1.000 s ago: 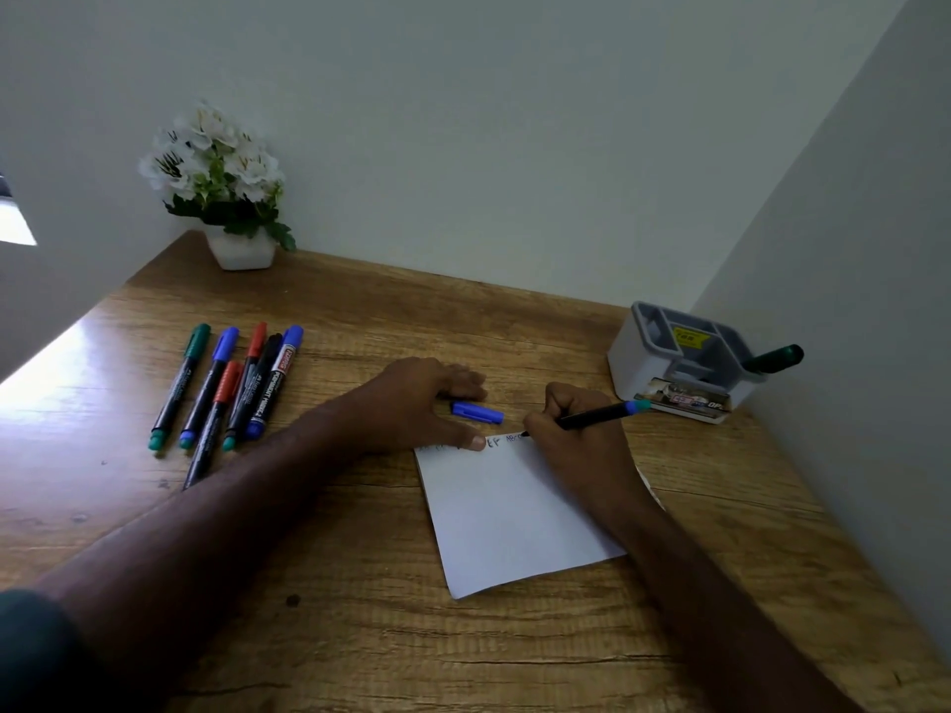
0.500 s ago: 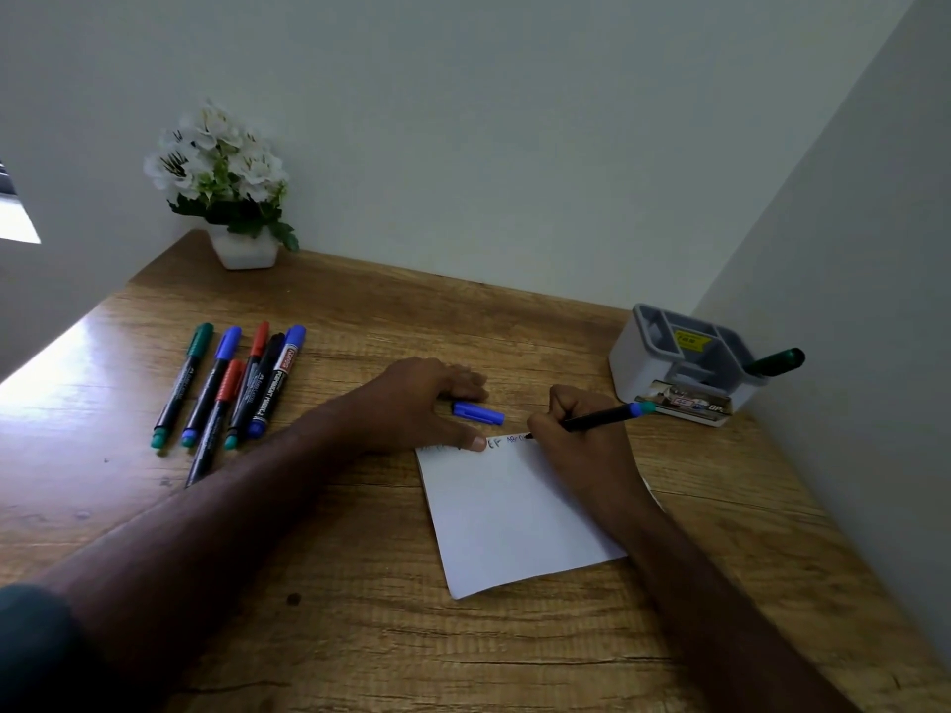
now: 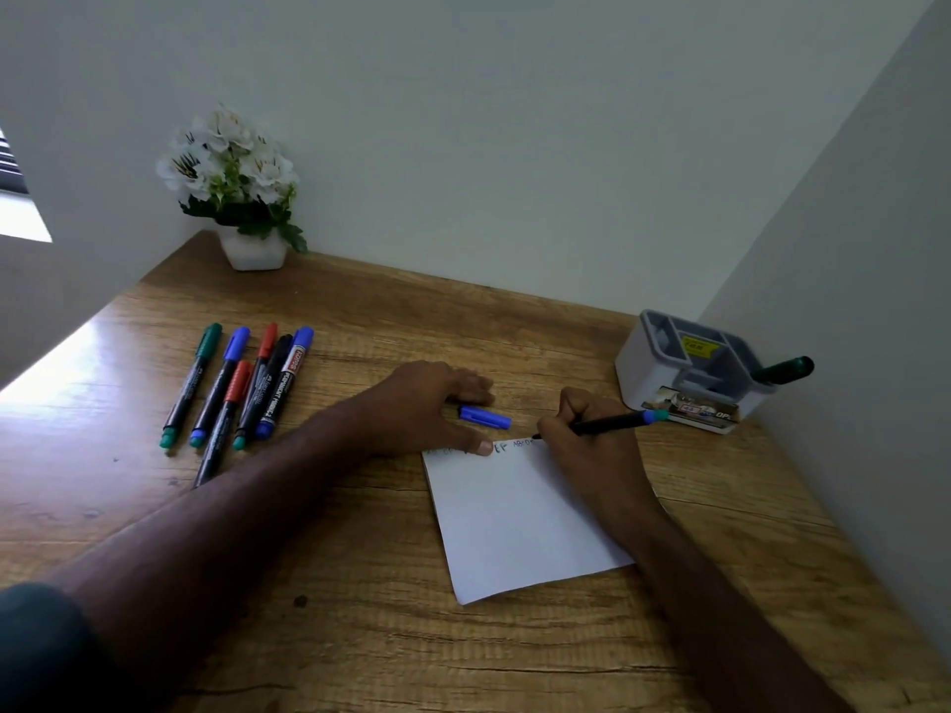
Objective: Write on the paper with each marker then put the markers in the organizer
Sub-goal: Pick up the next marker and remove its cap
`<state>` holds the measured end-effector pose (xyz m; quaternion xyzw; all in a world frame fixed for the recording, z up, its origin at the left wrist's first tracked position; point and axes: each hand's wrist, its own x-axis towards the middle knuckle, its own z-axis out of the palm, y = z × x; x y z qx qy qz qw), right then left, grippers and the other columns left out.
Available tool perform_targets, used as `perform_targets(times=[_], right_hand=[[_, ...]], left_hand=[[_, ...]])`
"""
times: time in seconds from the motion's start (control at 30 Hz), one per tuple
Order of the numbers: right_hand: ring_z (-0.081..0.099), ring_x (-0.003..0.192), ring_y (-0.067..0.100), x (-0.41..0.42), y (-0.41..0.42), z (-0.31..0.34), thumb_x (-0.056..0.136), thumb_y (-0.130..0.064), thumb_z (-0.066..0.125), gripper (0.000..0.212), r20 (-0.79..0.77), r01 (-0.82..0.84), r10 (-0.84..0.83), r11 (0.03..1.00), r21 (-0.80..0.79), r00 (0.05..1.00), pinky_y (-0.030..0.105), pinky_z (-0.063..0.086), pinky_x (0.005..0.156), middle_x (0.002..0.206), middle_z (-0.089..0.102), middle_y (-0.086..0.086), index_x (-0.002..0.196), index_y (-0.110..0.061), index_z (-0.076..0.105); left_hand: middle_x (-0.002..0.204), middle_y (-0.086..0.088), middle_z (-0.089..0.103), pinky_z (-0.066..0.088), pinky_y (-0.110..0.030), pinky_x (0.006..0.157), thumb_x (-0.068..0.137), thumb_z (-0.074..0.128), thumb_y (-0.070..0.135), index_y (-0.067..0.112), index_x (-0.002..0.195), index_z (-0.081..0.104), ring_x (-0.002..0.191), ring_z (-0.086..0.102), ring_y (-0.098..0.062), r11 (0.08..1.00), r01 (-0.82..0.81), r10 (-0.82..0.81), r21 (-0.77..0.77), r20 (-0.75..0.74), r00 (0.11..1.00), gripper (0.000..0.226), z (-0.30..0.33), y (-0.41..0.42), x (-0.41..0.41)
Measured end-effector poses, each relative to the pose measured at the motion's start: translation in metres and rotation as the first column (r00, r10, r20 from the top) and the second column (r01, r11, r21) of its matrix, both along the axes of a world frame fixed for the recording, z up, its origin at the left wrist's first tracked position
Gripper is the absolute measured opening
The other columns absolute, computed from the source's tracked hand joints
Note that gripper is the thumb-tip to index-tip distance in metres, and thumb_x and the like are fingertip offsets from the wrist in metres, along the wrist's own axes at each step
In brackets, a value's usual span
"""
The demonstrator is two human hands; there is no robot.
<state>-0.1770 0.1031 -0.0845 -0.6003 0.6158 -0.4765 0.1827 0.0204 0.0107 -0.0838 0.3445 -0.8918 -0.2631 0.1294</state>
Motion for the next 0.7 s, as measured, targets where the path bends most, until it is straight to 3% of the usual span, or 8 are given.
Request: perform_targets(times=[0.13, 0.23, 0.33, 0.57, 0.7], right_hand=[[0.034, 0.05, 0.005, 0.001, -0.001, -0.001, 0.077, 0.002, 0.062, 0.035, -0.037, 0.007, -0.007, 1.0, 0.007, 0.999, 0.019, 0.028, 0.046, 0.051, 0.039, -0.004, 0.054, -0.012, 0.039], [0.038, 0.051, 0.006, -0.002, 0.0, 0.001, 0.079, 0.004, 0.062, 0.036, 0.022, 0.038, -0.038, 0.999, -0.015, 0.999, 0.02, 0.032, 0.048, 0.052, 0.041, -0.004, 0.054, -0.011, 0.04], [0.039, 0.054, 0.013, -0.01, 0.003, 0.003, 0.08, 0.004, 0.061, 0.033, 0.061, 0.063, -0.06, 0.997, -0.046, 0.996, 0.025, 0.035, 0.051, 0.055, 0.043, 0.007, 0.056, -0.002, 0.04], [0.039, 0.055, 0.016, -0.006, 0.003, 0.0, 0.077, 0.001, 0.062, 0.03, -0.03, 0.011, -0.01, 1.0, 0.018, 0.999, 0.036, 0.033, 0.052, 0.054, 0.042, 0.011, 0.057, -0.001, 0.039], [0.038, 0.054, 0.012, -0.004, 0.003, 0.001, 0.077, -0.001, 0.062, 0.03, -0.049, 0.011, -0.01, 0.999, 0.035, 0.999, 0.035, 0.032, 0.051, 0.053, 0.042, 0.003, 0.057, -0.002, 0.04]], left_hand=[[0.152, 0.013, 0.039, 0.023, -0.039, 0.118, 0.078, 0.072, 0.054, 0.028, 0.138, 0.052, 0.141, 0.032, -0.008, 1.0, -0.005, 0.005, 0.005, 0.0, 1.0, 0.069, 0.0, 0.0, 0.0], [0.152, 0.012, 0.039, 0.022, -0.041, 0.119, 0.078, 0.071, 0.054, 0.027, 0.139, 0.051, 0.142, 0.031, -0.008, 1.0, -0.002, 0.002, 0.012, 0.008, 1.0, 0.069, 0.001, 0.001, 0.0], [0.152, 0.012, 0.038, 0.021, -0.04, 0.119, 0.078, 0.071, 0.053, 0.028, 0.139, 0.051, 0.142, 0.03, -0.009, 1.0, -0.001, 0.001, 0.022, 0.008, 1.0, 0.069, 0.003, 0.001, -0.001], [0.152, 0.013, 0.038, 0.022, -0.042, 0.119, 0.079, 0.072, 0.05, 0.027, 0.139, 0.051, 0.143, 0.029, -0.009, 1.0, -0.005, 0.005, 0.018, 0.009, 1.0, 0.068, 0.004, 0.003, -0.001], [0.152, 0.012, 0.039, 0.023, -0.04, 0.118, 0.079, 0.072, 0.051, 0.027, 0.139, 0.051, 0.142, 0.03, -0.009, 1.0, -0.005, 0.005, 0.015, 0.013, 1.0, 0.068, 0.004, 0.002, -0.001]])
